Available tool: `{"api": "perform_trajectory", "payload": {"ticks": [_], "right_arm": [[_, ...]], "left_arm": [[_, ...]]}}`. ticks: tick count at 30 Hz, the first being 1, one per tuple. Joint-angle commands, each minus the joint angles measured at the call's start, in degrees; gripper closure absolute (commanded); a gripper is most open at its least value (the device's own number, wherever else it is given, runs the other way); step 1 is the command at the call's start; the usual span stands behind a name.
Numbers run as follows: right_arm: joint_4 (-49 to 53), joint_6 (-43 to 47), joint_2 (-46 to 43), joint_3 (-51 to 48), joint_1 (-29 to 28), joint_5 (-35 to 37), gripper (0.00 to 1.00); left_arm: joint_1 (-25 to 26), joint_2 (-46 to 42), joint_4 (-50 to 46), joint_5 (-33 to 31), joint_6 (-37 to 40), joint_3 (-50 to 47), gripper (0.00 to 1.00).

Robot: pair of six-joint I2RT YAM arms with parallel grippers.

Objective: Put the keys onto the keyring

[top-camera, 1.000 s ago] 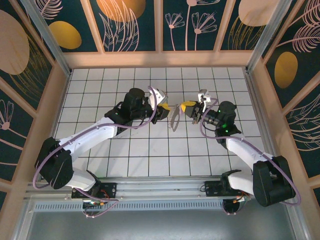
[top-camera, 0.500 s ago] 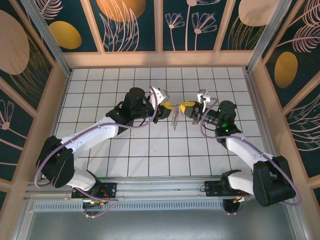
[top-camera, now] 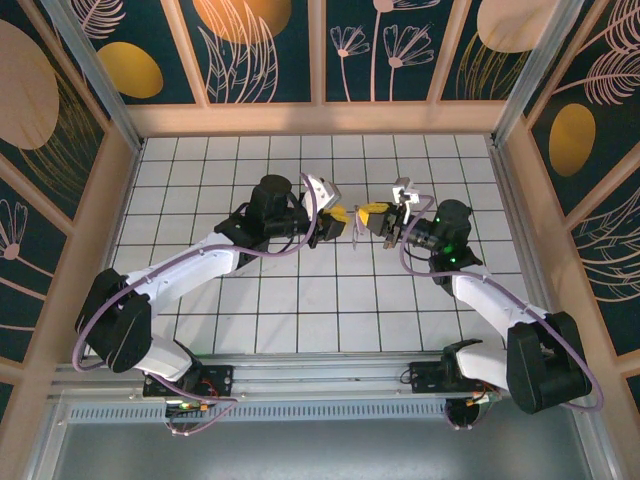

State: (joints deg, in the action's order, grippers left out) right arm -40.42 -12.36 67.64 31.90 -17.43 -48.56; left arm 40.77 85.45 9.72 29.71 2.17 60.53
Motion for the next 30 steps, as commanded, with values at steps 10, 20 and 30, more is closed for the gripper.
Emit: {"api": "perform_trajectory", "payload": {"ticks": [10,20,30], "right_arm": [[-0.35,1.71,-1.72,2.64,-1.56,-1.36,1.0],[0.68,2.4,-1.64,2.95,-2.17,-1.1,1.0],[1.8,3.18,-1.54,3.52,-2.28,-0.62,1.0]], "left_arm": [[0.58,2.52,1.6,1.67,1.77,1.17,0.73],[0.58,3.09,3.27,1.32,2.4,1.61,0.78],[0.71,2.91,6.0,2.19,3.96,0.85,1.0]]}}
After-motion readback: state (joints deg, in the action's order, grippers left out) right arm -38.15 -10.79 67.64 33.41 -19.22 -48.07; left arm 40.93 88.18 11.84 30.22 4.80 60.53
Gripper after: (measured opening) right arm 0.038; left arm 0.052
